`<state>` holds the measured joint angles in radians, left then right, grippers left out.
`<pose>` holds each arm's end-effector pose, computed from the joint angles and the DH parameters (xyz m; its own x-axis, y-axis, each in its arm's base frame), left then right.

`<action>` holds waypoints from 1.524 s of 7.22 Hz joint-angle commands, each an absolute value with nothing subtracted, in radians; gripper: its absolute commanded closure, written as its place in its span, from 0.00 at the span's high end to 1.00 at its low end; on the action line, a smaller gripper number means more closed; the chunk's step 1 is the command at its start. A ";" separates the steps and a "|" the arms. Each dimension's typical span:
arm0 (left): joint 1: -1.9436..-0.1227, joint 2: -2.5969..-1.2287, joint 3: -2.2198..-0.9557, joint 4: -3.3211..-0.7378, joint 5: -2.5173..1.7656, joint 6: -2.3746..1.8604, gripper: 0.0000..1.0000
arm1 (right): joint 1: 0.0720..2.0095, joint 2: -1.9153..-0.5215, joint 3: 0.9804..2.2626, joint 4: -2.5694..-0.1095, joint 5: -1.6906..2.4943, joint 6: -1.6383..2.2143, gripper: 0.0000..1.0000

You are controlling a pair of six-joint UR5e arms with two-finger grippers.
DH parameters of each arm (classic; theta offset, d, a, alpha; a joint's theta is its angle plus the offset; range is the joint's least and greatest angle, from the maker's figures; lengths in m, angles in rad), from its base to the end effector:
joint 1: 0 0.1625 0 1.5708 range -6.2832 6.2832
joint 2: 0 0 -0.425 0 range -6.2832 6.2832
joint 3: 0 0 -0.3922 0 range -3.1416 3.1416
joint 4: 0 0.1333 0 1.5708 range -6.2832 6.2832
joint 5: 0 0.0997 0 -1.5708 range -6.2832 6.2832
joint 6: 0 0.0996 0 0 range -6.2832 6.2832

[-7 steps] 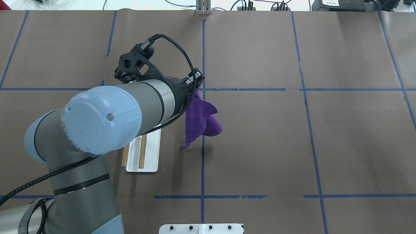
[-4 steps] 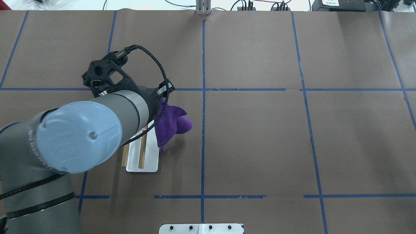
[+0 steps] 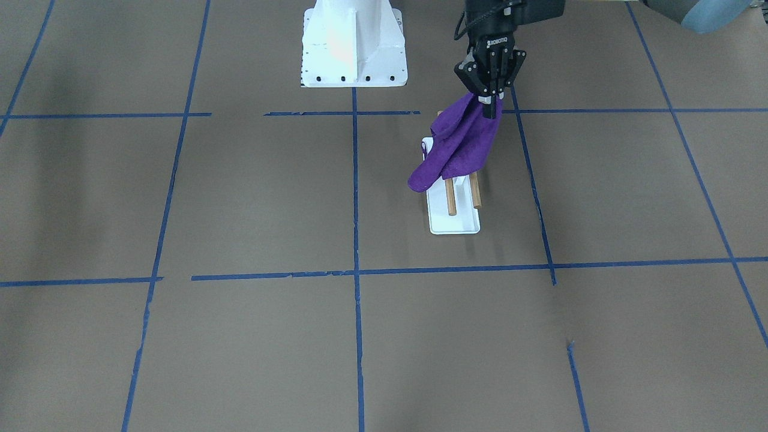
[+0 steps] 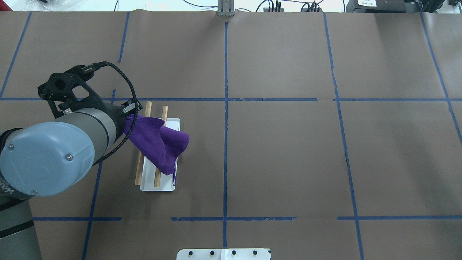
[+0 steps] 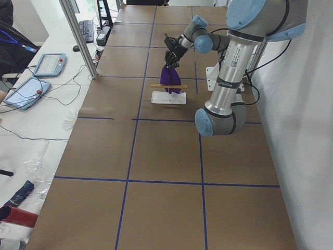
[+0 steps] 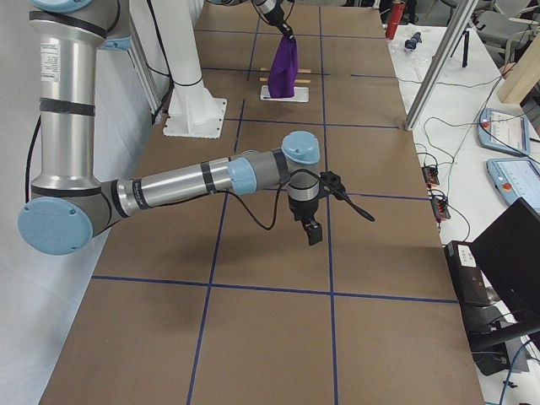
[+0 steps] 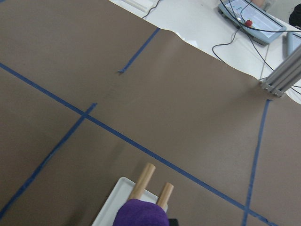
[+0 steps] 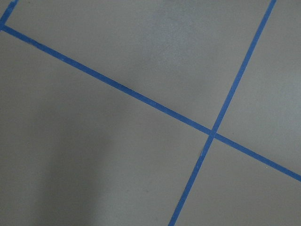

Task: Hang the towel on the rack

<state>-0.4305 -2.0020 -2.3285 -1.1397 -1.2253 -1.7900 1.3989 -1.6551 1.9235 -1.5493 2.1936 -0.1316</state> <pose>0.3489 -0.3440 0.1842 0.5129 -0.4607 -0.7244 0.7333 0.6739 0.0906 -0.0048 -0.4671 0.5310 0.7436 -0.4245 0.5166 0.2638 0.8962 0.3567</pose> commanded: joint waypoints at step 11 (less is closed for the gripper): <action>-0.446 -1.893 -2.197 -1.180 -1.177 -1.560 1.00 | 1.419 -1.664 1.832 -1.539 2.235 0.072 1.00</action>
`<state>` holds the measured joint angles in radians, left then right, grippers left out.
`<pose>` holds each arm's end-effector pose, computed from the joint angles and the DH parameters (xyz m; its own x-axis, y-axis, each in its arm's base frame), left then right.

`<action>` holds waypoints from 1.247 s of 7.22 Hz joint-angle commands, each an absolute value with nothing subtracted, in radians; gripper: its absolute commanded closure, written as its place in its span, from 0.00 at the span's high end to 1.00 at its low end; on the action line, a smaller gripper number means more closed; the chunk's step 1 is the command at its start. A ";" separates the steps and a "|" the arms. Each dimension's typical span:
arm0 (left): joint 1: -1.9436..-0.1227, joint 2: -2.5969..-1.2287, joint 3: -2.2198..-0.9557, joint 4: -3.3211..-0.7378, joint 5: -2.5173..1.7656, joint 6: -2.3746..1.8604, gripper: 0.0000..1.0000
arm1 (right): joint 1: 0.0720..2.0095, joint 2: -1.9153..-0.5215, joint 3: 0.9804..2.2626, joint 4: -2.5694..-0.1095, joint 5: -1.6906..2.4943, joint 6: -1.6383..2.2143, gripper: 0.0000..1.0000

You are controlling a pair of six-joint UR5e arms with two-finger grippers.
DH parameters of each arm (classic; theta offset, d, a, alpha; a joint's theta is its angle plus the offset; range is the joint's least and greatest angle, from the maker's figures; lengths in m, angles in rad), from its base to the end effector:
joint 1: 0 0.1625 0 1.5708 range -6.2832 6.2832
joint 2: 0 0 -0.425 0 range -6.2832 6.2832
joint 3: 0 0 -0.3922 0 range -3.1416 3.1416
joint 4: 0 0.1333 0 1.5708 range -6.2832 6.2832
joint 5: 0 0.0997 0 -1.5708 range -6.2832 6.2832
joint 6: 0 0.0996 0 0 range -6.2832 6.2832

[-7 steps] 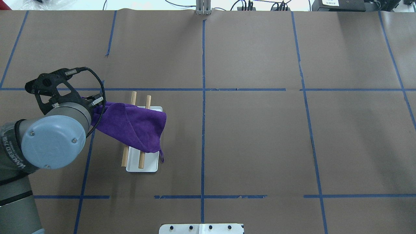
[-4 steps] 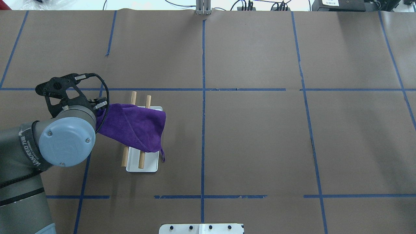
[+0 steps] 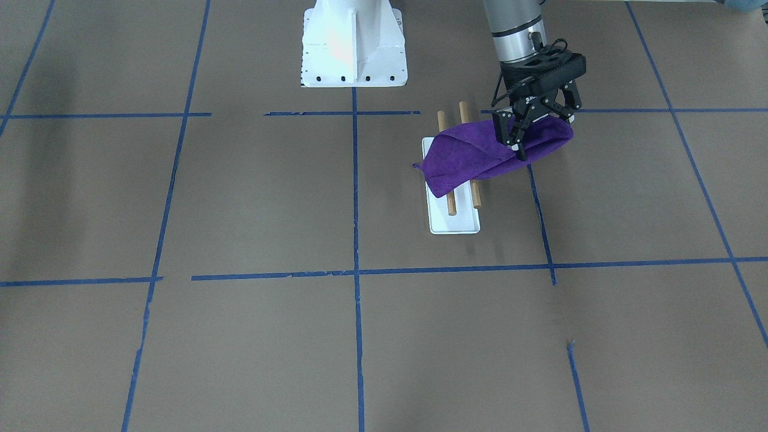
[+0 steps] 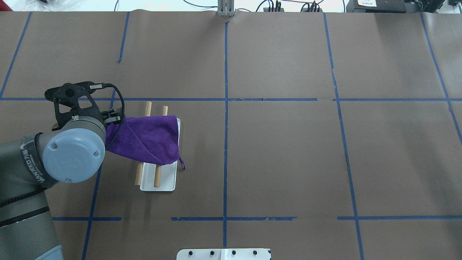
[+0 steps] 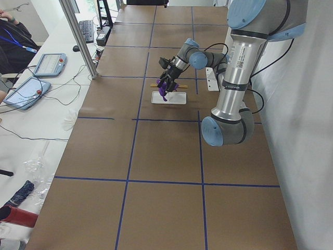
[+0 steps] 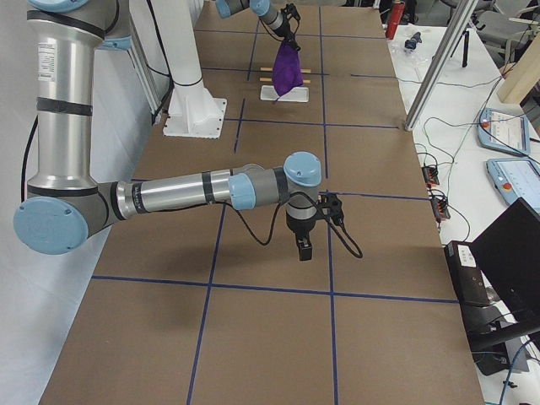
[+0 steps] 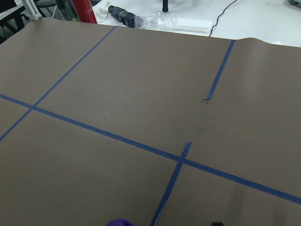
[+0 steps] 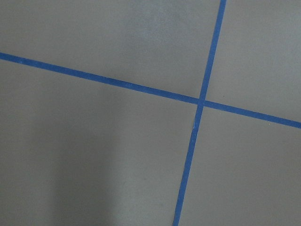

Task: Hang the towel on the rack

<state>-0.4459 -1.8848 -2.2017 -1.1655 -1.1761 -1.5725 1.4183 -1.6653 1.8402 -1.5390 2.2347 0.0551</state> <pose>0.3715 -0.3678 0.2765 0.7730 -0.3713 -0.5144 0.5777 0.7470 0.3290 0.0012 -0.4654 0.5737 0.7663 -0.1910 0.6135 0.1066 0.9794 0.1717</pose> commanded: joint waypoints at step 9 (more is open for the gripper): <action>-0.557 -1.911 -2.140 -1.169 -1.492 -1.343 1.00 | 1.419 -1.655 1.812 -1.539 2.241 0.074 1.00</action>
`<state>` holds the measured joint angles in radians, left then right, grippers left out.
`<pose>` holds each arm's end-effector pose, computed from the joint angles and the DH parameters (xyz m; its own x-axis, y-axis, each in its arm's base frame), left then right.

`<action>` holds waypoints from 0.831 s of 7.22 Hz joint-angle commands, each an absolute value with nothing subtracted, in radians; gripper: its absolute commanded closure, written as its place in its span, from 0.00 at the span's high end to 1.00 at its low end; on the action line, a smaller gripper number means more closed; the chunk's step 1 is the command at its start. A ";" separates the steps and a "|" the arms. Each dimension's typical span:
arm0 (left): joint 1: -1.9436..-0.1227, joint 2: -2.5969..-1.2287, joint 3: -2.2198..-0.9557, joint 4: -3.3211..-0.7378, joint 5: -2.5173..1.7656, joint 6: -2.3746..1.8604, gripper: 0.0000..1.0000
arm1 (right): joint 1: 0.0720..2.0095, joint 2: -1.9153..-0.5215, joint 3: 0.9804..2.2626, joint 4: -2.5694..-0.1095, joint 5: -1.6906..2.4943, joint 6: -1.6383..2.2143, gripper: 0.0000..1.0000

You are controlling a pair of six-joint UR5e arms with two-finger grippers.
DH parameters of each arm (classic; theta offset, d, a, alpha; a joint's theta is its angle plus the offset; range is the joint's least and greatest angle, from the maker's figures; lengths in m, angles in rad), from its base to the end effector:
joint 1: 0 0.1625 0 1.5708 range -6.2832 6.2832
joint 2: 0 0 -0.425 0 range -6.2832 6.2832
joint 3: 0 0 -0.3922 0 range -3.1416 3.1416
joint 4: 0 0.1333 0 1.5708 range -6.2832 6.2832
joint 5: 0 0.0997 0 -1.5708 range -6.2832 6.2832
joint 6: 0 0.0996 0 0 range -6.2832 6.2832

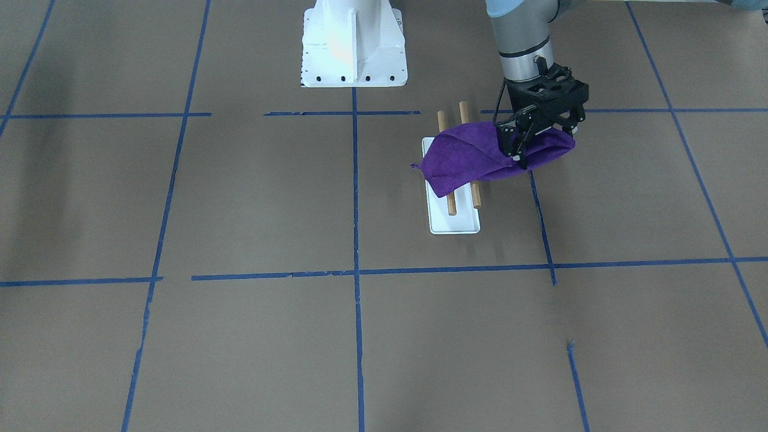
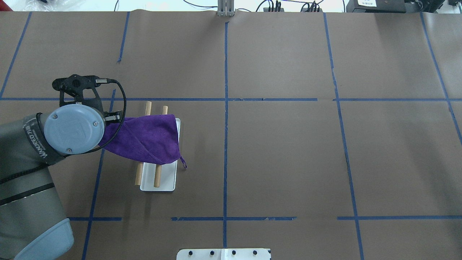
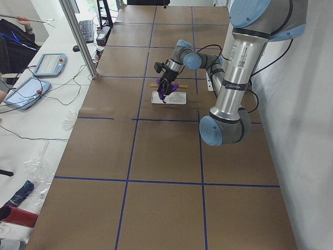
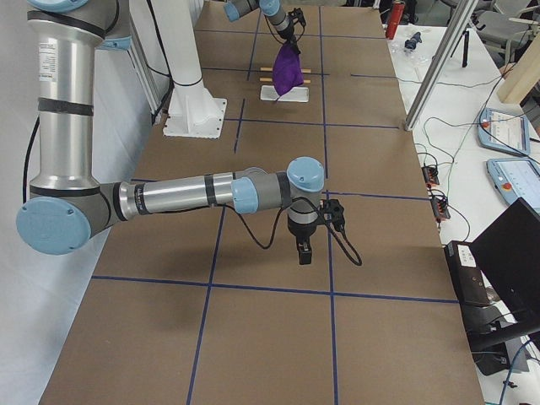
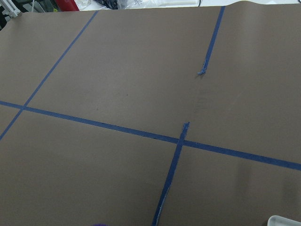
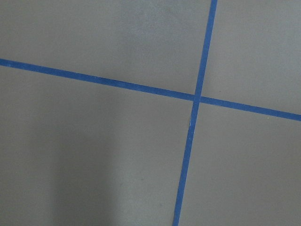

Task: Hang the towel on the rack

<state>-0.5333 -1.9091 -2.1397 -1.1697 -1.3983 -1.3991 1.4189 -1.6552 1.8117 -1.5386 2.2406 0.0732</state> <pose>0.3691 -0.3925 0.2919 0.8399 -0.3004 -0.4520 0.4354 0.8702 0.2307 0.0004 -0.4696 0.5829 0.7661 -0.1621 0.6219 0.0929 0.9854 0.1425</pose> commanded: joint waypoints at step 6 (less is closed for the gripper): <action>-0.575 -1.989 -2.160 -1.167 -1.787 -1.221 1.00 | 1.419 -1.655 1.815 -1.539 2.241 0.072 1.00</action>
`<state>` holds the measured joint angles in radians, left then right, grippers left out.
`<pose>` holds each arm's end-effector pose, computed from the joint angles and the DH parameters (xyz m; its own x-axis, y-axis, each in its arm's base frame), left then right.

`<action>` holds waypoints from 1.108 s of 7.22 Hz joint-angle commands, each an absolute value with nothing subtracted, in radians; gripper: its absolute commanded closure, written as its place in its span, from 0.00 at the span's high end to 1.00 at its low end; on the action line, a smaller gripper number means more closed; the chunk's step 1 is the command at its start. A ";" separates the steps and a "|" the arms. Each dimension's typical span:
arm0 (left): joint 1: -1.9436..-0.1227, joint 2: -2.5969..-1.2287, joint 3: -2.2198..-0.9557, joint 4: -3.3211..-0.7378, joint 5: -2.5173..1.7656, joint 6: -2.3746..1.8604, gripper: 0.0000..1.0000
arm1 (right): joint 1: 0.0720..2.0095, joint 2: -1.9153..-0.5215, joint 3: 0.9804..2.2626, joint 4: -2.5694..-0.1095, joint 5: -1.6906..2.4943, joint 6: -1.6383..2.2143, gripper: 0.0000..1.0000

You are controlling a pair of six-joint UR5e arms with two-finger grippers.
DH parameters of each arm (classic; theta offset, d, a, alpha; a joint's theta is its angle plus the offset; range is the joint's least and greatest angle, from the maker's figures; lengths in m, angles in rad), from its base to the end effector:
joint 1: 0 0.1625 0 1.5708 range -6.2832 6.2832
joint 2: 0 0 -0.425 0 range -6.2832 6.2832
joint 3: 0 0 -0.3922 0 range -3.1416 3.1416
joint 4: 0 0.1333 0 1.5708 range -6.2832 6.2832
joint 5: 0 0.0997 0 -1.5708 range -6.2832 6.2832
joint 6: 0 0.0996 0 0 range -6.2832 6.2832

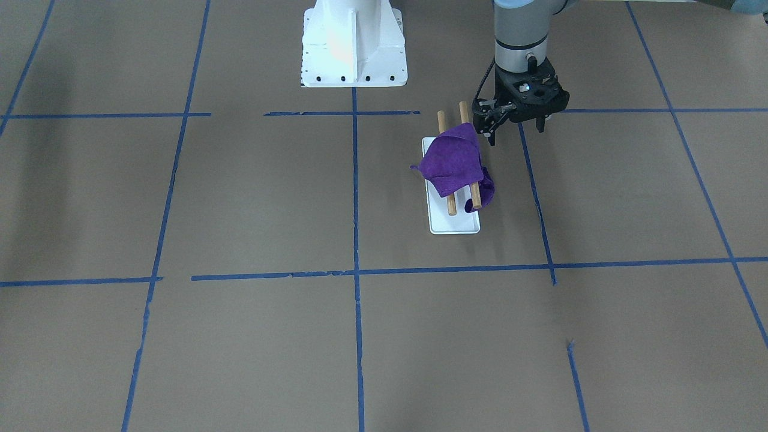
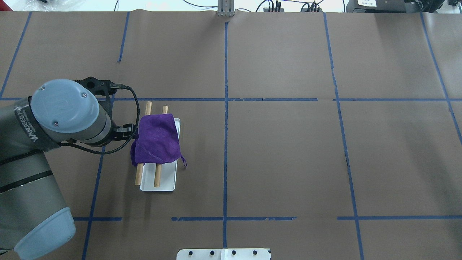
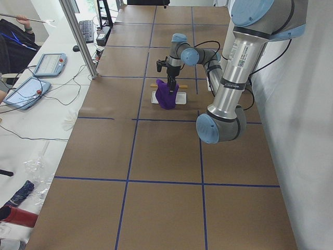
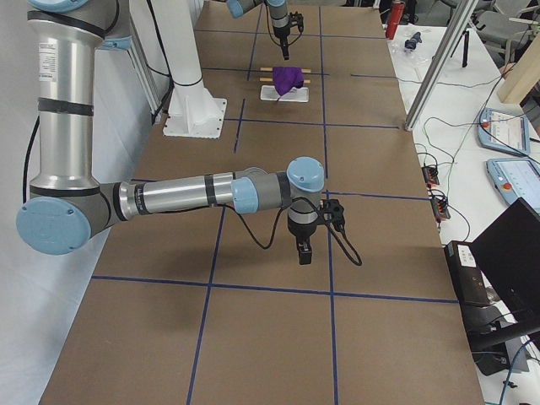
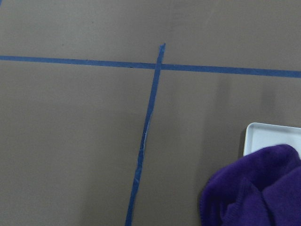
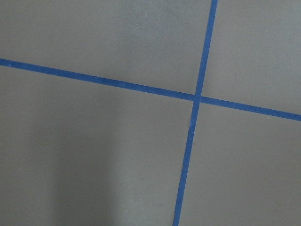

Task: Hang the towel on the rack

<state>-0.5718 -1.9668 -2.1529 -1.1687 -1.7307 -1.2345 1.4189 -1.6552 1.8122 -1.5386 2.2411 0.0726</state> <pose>0.3739 -0.3803 0.2575 0.8180 -0.1390 -0.5582 0.2027 0.9778 0.0537 0.0004 -0.4696 0.5826 0.7657 -0.1630 0.6222 0.0933 0.9853 0.1433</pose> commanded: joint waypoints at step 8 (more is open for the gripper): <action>-1.128 -2.022 -2.070 -1.088 -1.967 -0.384 1.00 | 1.459 -1.669 1.777 -1.540 2.357 0.060 1.00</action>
